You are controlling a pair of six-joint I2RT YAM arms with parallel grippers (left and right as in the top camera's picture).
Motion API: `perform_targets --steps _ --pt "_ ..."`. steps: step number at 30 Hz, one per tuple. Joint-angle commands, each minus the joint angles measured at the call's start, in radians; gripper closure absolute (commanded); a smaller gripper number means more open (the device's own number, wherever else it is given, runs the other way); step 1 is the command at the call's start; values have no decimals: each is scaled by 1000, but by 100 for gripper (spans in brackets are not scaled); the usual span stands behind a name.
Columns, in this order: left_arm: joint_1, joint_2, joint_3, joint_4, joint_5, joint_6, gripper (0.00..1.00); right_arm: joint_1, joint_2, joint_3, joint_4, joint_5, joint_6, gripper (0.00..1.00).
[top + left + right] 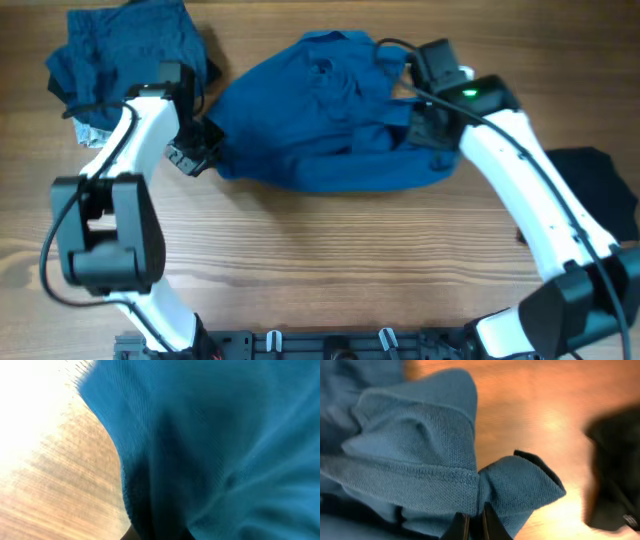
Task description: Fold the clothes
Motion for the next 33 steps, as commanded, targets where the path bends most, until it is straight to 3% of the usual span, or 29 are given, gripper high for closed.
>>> perform_targets --steps 1,3,7,9,11,12,15,18,23,33 --pt "-2 -75 -4 -9 8 28 96 -63 -17 13 -96 33 33 85" --pt "-2 -78 -4 -16 8 28 96 -85 -16 10 -152 33 32 83" --pt "-8 -78 -4 -60 8 44 96 -129 -16 10 -253 33 34 94" --pt "-16 -78 -4 -79 8 47 96 -143 -16 10 -268 26 41 91" --pt "-29 -78 -4 -80 8 47 96 -144 -16 10 -257 -27 31 53" --pt "-36 -78 -4 -79 8 47 96 -144 -16 10 -253 -54 29 43" --pt "-51 -78 -4 -70 8 47 96 -143 -16 -9 -177 -168 -105 37" --pt "-53 -78 -4 -73 8 47 96 -143 -16 -86 -30 -364 -245 34" --pt "-53 -78 -4 -74 8 47 96 -142 16 -216 227 -407 -307 37" --pt "-57 -78 -4 -74 8 47 96 -123 254 -221 373 -403 -362 43"
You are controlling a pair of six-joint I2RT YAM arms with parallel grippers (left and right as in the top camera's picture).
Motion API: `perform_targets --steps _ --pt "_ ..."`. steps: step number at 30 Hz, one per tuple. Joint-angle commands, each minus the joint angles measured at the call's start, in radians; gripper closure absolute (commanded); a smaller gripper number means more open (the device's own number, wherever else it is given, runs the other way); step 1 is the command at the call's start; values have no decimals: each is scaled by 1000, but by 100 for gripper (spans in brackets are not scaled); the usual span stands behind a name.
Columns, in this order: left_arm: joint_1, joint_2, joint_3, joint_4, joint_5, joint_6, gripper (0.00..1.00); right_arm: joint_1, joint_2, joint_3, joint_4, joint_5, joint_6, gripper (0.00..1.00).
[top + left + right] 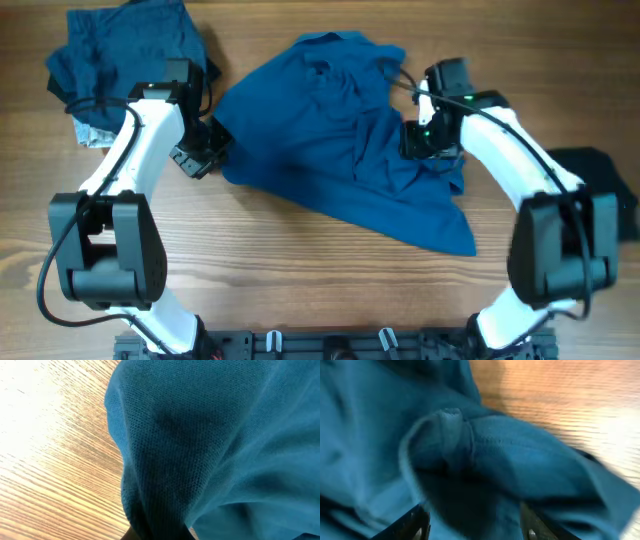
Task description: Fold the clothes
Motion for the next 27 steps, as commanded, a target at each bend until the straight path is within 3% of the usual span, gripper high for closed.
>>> perform_targets --steps 1,7,16,22,27 --pt "-5 -14 -4 0 5 16 96 11 65 -9 20 -14 -27 46" --pt "-5 -14 -4 -2 6 16 96 6 79 -8 128 123 47 94" --pt "-52 -14 -4 -16 61 16 96 -166 79 11 305 260 134 96" --pt "-134 -14 -4 -15 60 16 96 -373 79 126 287 259 126 96" --pt "-174 -14 -4 -16 57 16 96 -457 79 232 241 256 105 96"
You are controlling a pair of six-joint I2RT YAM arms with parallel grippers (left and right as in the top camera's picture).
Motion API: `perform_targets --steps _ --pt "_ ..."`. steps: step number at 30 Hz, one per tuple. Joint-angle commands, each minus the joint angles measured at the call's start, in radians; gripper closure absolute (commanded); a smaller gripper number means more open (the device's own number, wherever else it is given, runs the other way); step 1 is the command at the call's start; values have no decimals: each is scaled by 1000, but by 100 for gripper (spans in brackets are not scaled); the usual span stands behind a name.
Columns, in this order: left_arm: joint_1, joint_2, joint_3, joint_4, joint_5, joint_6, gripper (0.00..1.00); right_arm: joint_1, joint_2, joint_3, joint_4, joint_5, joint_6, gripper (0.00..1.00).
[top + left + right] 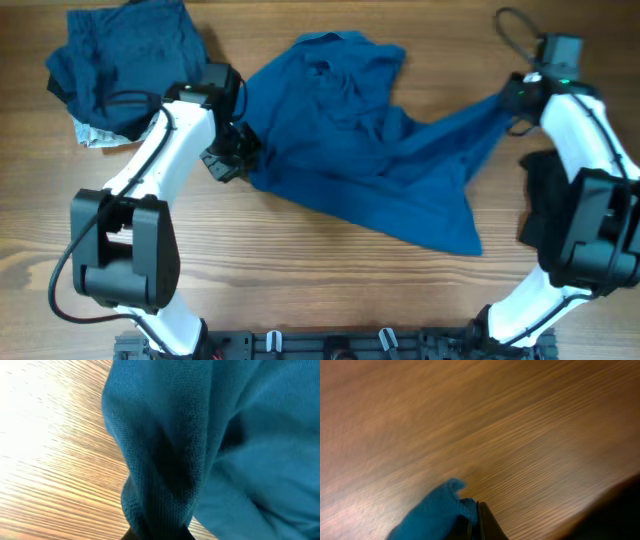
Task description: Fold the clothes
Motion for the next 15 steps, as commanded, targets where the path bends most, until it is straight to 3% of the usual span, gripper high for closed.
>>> perform_targets --steps 1,6,7,8,9,10,15 --pt "-25 -14 -4 -5 8 16 96 -49 12 114 -26 25 -8 96" --pt "-37 -14 -4 -12 8 16 96 -73 12 249 -105 65 -12 88" --pt "-37 -14 -4 -17 8 16 96 -73 12 268 -122 88 -12 78" --pt "-37 -14 -4 -24 7 16 96 -73 12 287 -142 96 -12 59" --pt "-37 -14 -4 -31 7 16 96 -73 12 306 -174 94 -11 24" --pt "-37 -14 -4 -33 0 16 96 -73 12 323 -206 86 -11 1" --pt "-37 -14 -4 -30 -23 16 96 -73 0 409 -450 8 71 0"
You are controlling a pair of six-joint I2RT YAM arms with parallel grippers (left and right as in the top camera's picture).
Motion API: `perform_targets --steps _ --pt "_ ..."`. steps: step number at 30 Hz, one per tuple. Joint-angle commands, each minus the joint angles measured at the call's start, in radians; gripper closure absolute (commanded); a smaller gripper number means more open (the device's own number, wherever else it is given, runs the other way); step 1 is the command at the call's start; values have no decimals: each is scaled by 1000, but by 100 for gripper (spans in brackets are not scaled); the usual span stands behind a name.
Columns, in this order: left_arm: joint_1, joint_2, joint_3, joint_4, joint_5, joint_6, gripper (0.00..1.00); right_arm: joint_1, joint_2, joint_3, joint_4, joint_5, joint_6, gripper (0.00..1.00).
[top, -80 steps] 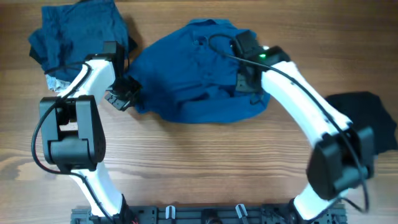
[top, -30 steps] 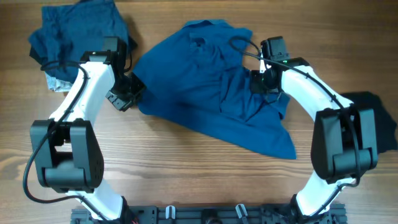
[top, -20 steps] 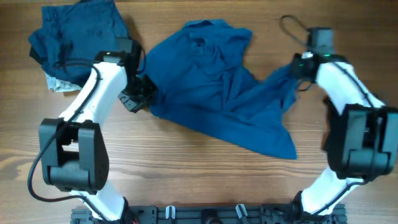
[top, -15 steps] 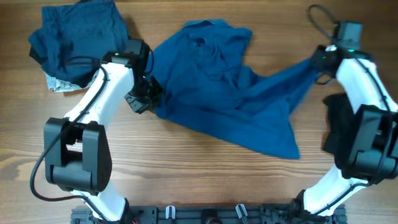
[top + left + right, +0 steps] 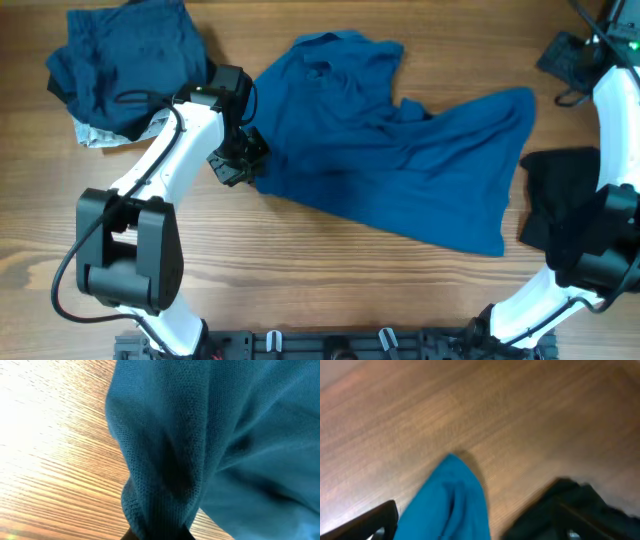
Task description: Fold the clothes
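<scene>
A blue shirt [image 5: 400,160] lies partly spread across the middle of the table, still creased near its collar end [image 5: 335,60]. My left gripper [image 5: 240,163] is shut on the shirt's left edge [image 5: 160,470], and the cloth bunches between the fingers at the bottom of the left wrist view, hiding most of them. My right gripper [image 5: 563,55] is open at the far right corner of the table, above and clear of the shirt's right corner [image 5: 452,500]. Nothing is between its fingers [image 5: 380,520].
A pile of dark blue clothes [image 5: 130,55] lies at the far left. A black garment [image 5: 560,205] sits by the right edge, just right of the shirt and under my right arm; it also shows as the black garment [image 5: 575,505] in the right wrist view. Bare wood [image 5: 300,280] fills the front.
My right gripper has let go of the shirt's right corner and now stands open farther back and to the right. The corner lies flat on the table. My left gripper keeps its hold, shifted slightly right.
The shirt was bunched in a heap with both grippers shut on it. Then my right gripper was open over the shirt's right side, its hem fallen forward. Then it was shut on the right corner, far to the right. Now that corner is released and the shirt lies wider.
</scene>
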Motion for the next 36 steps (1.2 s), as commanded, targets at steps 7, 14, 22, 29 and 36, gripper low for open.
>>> perform_targets --steps 7,14,22,29,36 --pt "-5 -14 -4 8 -18 15 96 -3 -9 -8 -407 -121 175 67" --pt "-5 -14 -4 22 -18 16 96 -4 -31 -148 -463 5 360 96" --pt "-5 -14 -4 21 -38 20 95 -128 -54 -293 -423 63 472 96" --pt "-5 -14 -4 21 -40 20 94 -261 -54 -328 -384 20 489 95" --pt "-5 -14 -4 14 -40 20 93 -262 -54 -509 -159 -107 448 92"
